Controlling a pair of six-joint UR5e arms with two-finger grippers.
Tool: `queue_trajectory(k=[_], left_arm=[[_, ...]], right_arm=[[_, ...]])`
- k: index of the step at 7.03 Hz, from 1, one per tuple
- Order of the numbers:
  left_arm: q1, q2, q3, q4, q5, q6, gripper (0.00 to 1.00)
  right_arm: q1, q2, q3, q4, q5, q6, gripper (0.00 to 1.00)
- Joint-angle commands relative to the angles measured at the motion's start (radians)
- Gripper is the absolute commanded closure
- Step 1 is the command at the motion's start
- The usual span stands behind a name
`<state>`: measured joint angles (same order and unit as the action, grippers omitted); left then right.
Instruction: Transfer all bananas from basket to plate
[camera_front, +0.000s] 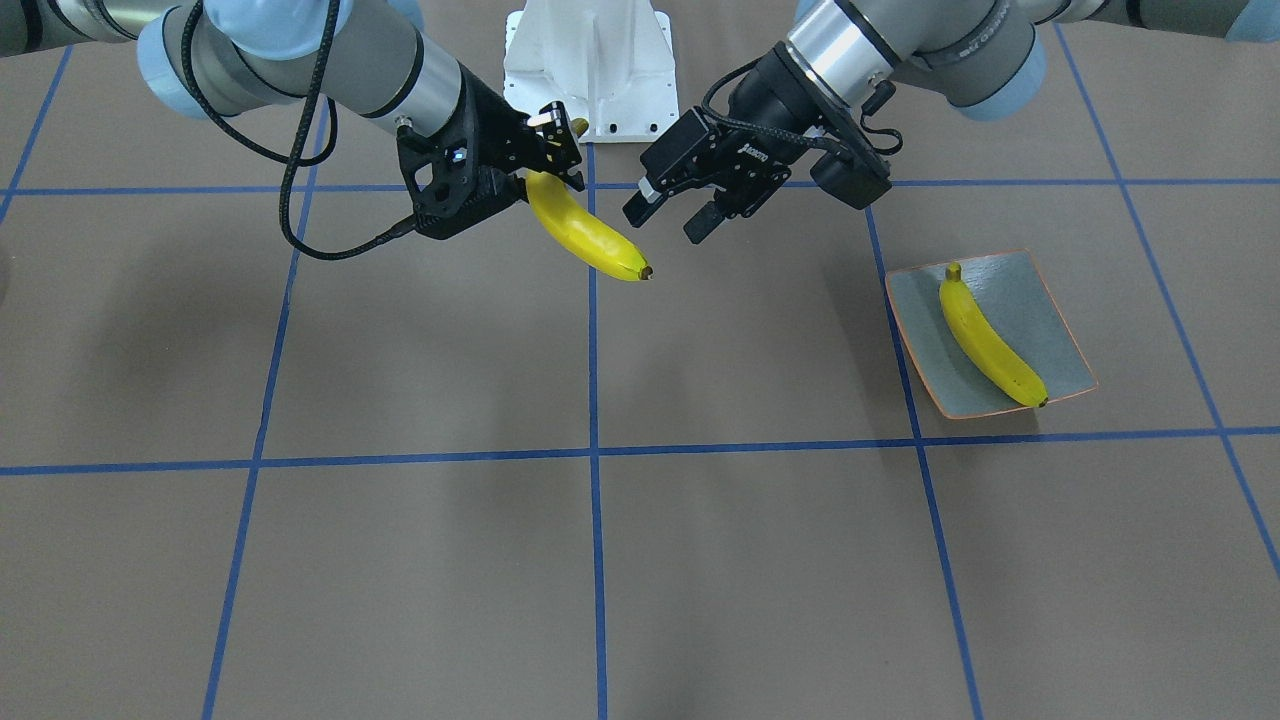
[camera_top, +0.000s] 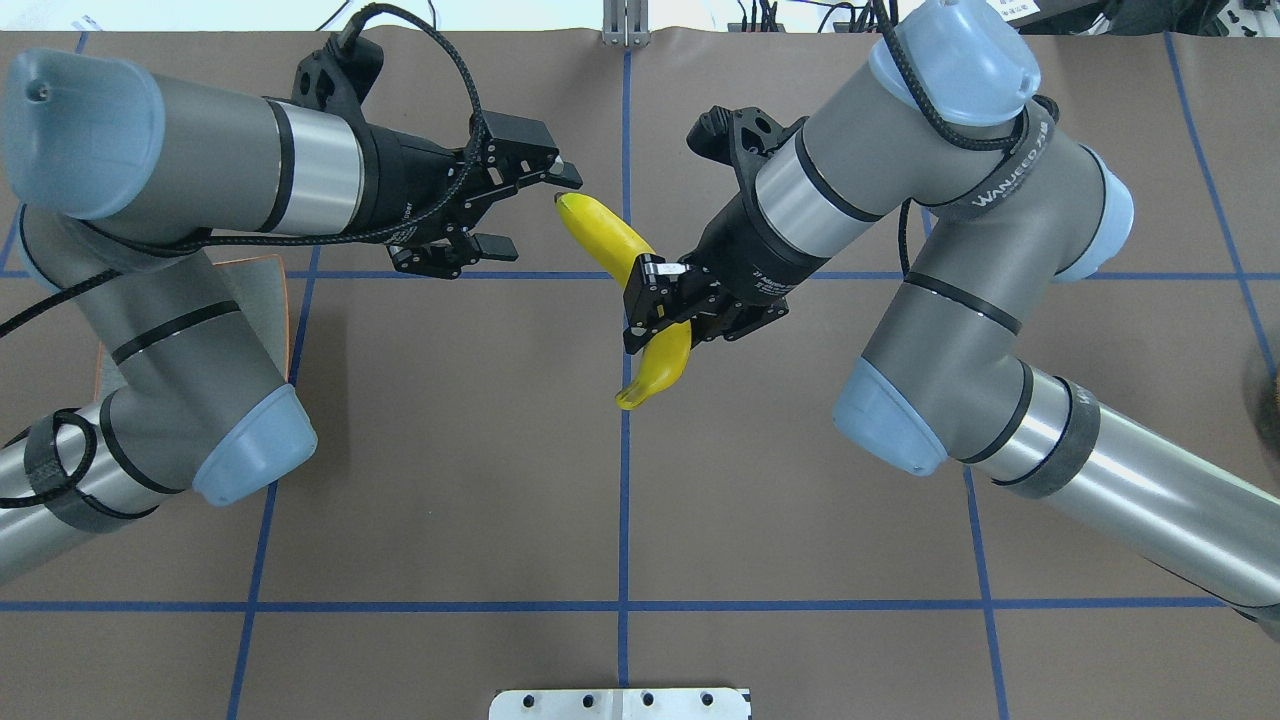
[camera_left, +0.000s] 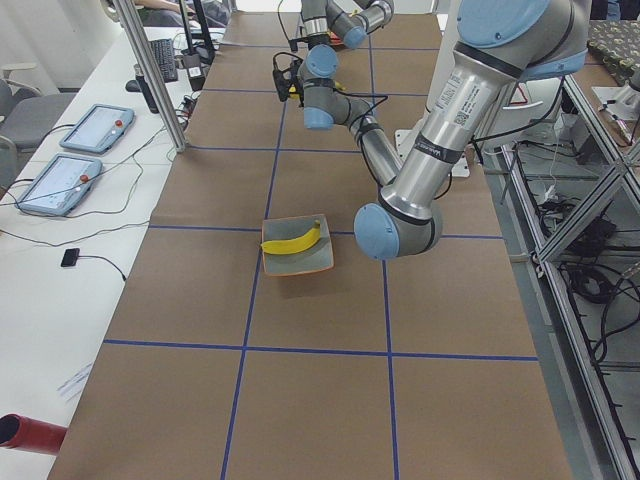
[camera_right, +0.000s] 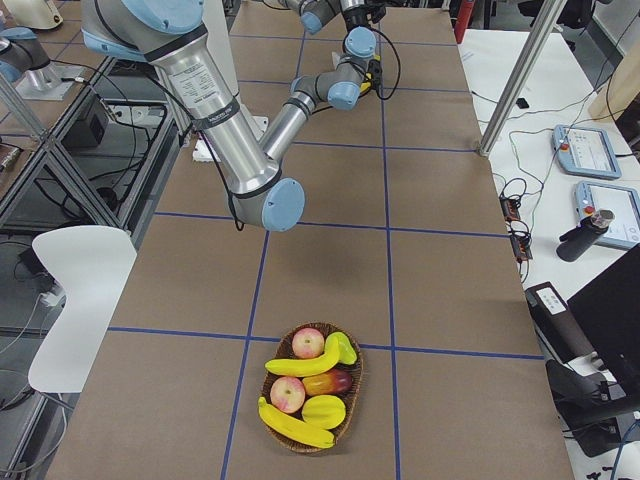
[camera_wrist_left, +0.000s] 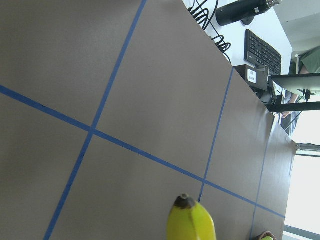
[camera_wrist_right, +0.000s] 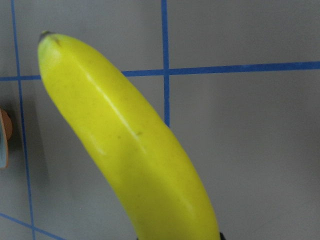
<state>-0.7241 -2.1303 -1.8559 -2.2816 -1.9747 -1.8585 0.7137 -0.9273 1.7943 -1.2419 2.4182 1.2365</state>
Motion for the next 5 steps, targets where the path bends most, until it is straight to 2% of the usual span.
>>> queue_trajectory(k=[1,5], left_arm=[[0.022,-0.023,0.035,-0.001,0.019,-0.008,0.0],[0.04,-0.04,0.052,0.001,0.019,-0.01,0.0]], right_arm=[[-0.003,0.001,0.002,0.01,-0.001,0.008,1.0],[-0.003,0.002,0.007,0.01,0.001,0.011,1.0]])
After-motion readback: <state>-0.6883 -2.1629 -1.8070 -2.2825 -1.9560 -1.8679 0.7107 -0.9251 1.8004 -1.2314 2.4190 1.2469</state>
